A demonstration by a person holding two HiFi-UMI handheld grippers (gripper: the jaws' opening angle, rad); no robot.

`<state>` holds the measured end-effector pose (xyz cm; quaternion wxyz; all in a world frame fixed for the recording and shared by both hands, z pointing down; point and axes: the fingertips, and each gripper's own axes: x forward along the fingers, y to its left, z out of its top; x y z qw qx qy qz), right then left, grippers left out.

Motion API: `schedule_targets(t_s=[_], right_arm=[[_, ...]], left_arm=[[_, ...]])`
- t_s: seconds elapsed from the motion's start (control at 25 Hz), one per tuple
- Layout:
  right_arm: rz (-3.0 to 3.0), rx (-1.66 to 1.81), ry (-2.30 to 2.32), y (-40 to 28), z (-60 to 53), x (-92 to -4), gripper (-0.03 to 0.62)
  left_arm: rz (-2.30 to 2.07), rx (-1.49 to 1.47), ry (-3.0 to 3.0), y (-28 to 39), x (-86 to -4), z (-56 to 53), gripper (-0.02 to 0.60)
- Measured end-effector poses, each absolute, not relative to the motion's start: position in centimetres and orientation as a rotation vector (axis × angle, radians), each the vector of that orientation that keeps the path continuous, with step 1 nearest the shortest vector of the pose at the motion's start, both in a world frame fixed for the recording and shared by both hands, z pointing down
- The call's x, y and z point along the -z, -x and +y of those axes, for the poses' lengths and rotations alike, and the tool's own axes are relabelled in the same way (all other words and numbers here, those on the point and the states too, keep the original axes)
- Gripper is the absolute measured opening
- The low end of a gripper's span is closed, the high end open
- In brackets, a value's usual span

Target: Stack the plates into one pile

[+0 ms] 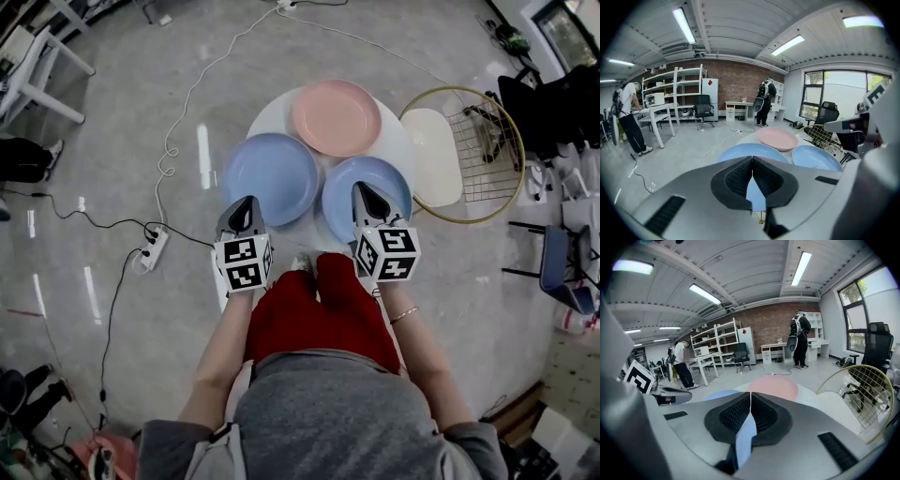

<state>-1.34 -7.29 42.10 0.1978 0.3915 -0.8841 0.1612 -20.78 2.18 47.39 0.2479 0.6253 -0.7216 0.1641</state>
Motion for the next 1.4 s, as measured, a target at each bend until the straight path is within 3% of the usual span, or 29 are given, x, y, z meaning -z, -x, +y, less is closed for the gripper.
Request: schedule_targets(t_s=[0.52,1.4], right_arm=[[-2.406,-0.37,-0.706,9.3,-10.6,-46.8,0.029],[-2.133,-0.381,-0.528,10.8,-12.5,-54.6,0.032]], left_arm=[[-2.101,-0.381,-1.345,26.9,-49.8,4.7,0.017],[-2.019,-0.342,-1.127,28.6,-54.9,4.0,0.018]])
